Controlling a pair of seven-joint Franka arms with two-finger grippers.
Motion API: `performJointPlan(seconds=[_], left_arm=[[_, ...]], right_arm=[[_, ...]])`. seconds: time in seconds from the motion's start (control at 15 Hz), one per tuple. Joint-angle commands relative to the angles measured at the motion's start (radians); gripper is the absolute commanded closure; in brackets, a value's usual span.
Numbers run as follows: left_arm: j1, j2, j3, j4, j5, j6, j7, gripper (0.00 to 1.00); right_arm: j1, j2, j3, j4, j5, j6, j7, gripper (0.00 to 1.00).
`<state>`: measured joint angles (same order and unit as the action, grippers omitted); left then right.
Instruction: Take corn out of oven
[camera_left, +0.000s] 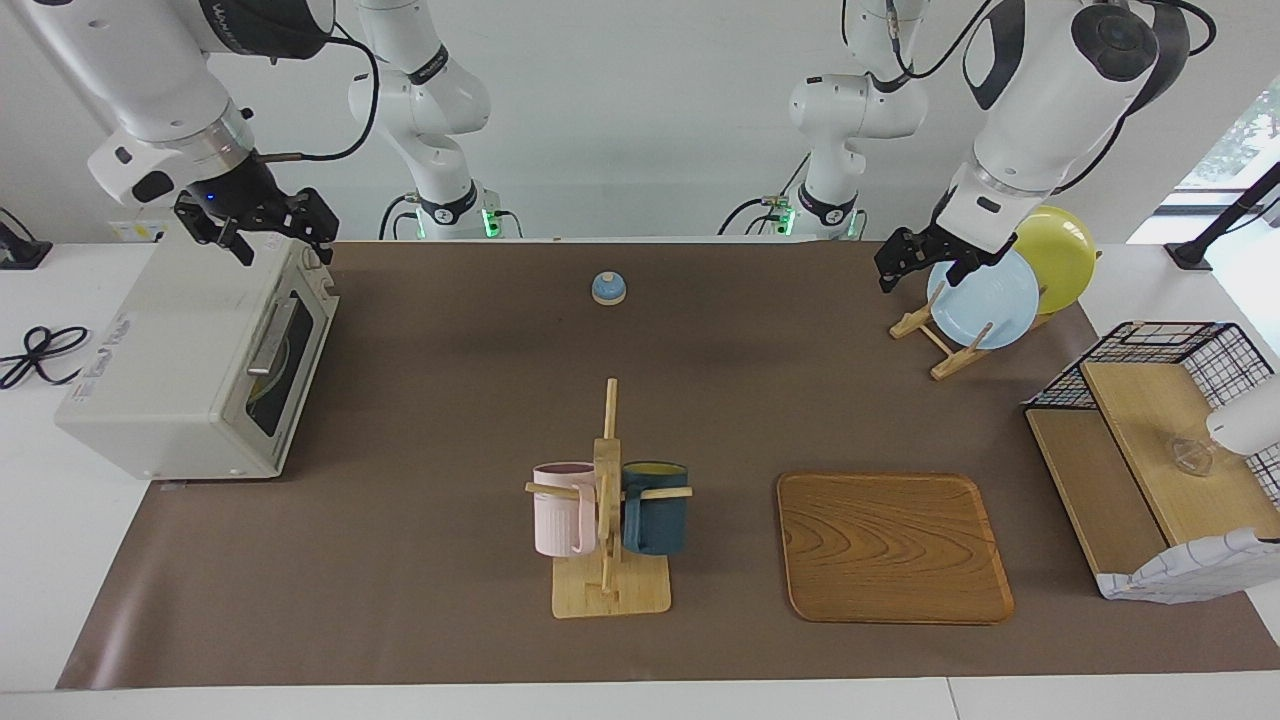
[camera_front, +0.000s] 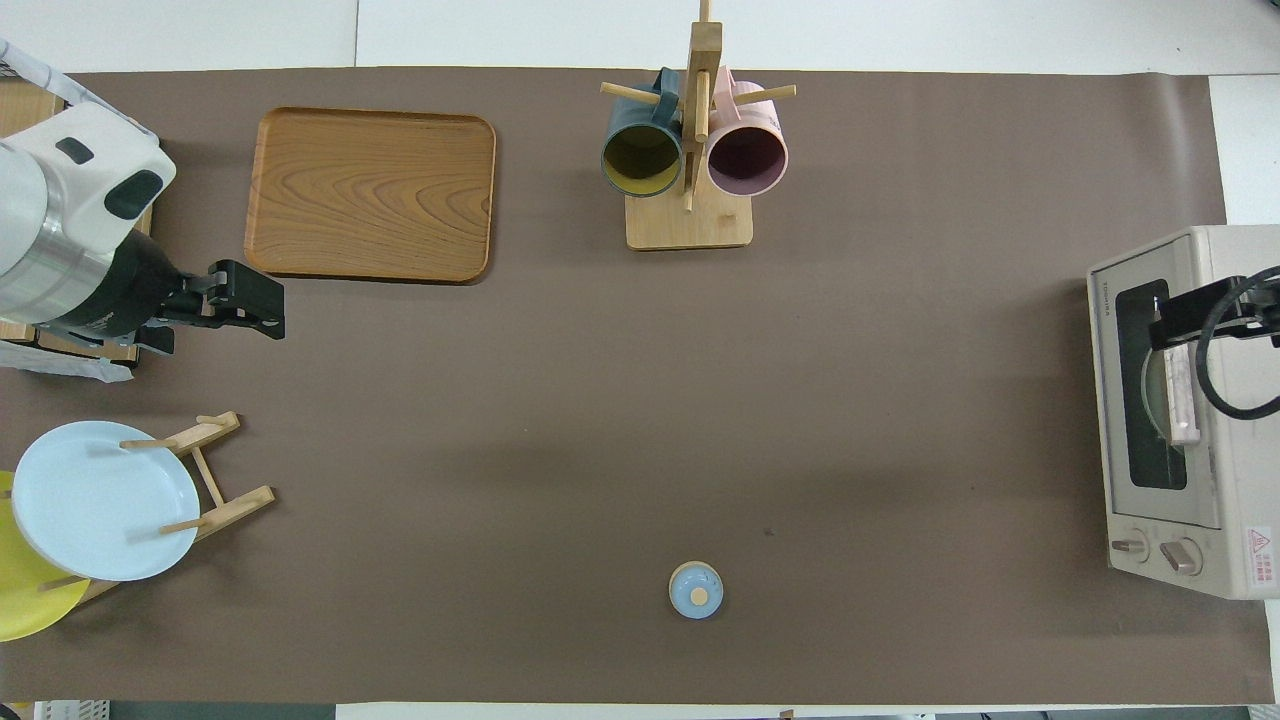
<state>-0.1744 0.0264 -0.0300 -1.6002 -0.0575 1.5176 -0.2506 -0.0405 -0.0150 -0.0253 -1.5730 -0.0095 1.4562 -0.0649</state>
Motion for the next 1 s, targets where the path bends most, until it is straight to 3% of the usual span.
performJointPlan(seconds=[0.0,0.07,0.2,0.27,0.4,0.66,0.93], left_arm=[[0.01,-0.011,-0.004,-0.003,-0.01,0.013,0.001,0.0],[0.01,-0.011,-0.004,-0.001,-0.01,0.013,0.002,0.0],[0.01,-0.013,-0.004,-0.001,-0.01,0.015,0.002,0.0],[0.012,-0.013,-0.004,-0.001,-0.01,0.016,0.002,0.0],[0.012,-0.013,-0.004,-0.001,-0.01,0.018,0.004,0.0],[0.012,-0.013,-0.004,-0.001,-0.01,0.019,0.002,0.0],[0.012,-0.013,-0.004,-0.001,-0.01,0.021,0.002,0.0]], right_arm=[[-0.009,-0.02,0.002,-0.027,0.028,0.01,-0.033,0.0],[-0.006,-0.02,0.002,-0.033,0.028,0.022,-0.068,0.01],[-0.002,-0.034,0.002,-0.065,0.026,0.072,-0.095,0.89],[-0.005,-0.043,0.002,-0.091,0.026,0.079,-0.099,1.0],[-0.007,-0.066,0.002,-0.142,0.026,0.108,-0.084,1.0],[-0.015,-0.086,-0.001,-0.274,0.003,0.275,-0.055,1.0],[-0.053,-0.114,-0.004,-0.37,-0.086,0.348,-0.003,1.0]])
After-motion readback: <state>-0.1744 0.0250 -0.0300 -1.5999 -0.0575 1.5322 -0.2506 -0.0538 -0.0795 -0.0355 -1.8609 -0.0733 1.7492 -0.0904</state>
